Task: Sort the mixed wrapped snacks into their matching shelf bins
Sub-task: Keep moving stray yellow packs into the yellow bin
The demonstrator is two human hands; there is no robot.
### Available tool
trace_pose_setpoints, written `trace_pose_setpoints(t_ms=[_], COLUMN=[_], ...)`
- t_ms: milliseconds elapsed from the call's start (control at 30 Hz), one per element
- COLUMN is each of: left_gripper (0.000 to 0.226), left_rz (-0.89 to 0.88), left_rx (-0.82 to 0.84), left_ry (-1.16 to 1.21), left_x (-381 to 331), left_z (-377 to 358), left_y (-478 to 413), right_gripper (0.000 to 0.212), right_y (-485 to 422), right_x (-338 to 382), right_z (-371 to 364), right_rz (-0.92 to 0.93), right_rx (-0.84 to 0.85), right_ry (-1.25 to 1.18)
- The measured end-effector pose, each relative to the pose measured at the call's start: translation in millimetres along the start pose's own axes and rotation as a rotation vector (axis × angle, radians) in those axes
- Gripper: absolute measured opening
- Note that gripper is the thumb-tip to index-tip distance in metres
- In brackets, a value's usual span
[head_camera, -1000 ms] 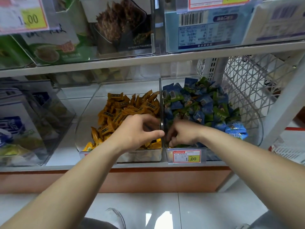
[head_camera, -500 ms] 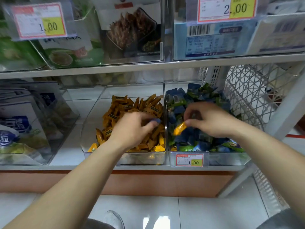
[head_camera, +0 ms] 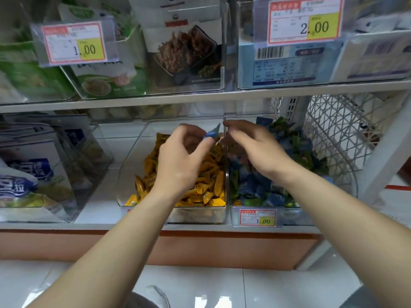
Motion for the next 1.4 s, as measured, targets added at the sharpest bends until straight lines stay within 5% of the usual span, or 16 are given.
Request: trace_pose_setpoints(t_ms=[200,433,567,667,733,867,1167,1400], left_gripper=[0.017,0.047,0.033,0.045,0.049,0.052,0.053,0.056], left_rz=[-0.138,0.145,0.2,0.181,0.18,0.195,0.18,0.184], left_rx=[0.278,0.272,0.466,0.529,0.528,0.538,0.512,0.523], left_ry=[-0.138,-0.471,-0.35,-0.274,-0.244,-0.22,-0.199,-0.191], left_x=[-16,20,32,34,36,40,47,47], left_z=[-44,-38,-39,-41,-40,-38,-38,-37], left_y=[-1,-11,-7,0,2,2,0,2], right_gripper=[0.004,0.029,0.015,0.011,0.019,0.027,0.051,0.034], right_y=[15,29,20,12,4,-5,-7,-14], right_x=[-10,-36,-42,-65,-75,-79,-90,-90], right_z=[38,89,34,-1,-7,-5,0,-8], right_rz=[-0.023,-0.104,-0.05,-0.192,-0.247,-0.278,-0.283,-0.429], right_rx=[-0.089,-0.175,0.21,0.598,0.693,0.781,0.683,0.817], right_ry=[-0.045,0.983,0.727,0.746,0.831,0.97,1.082,1.305])
Point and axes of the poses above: each hand's wrist, its own y-axis away from the middle knuckle, its own z-axis out of the back of the hand, x = y × z, the point moved 2 cm from there along -y, towards the middle knuckle, and after that the axes turned 11 degrees about x, right-handed, at the moved point
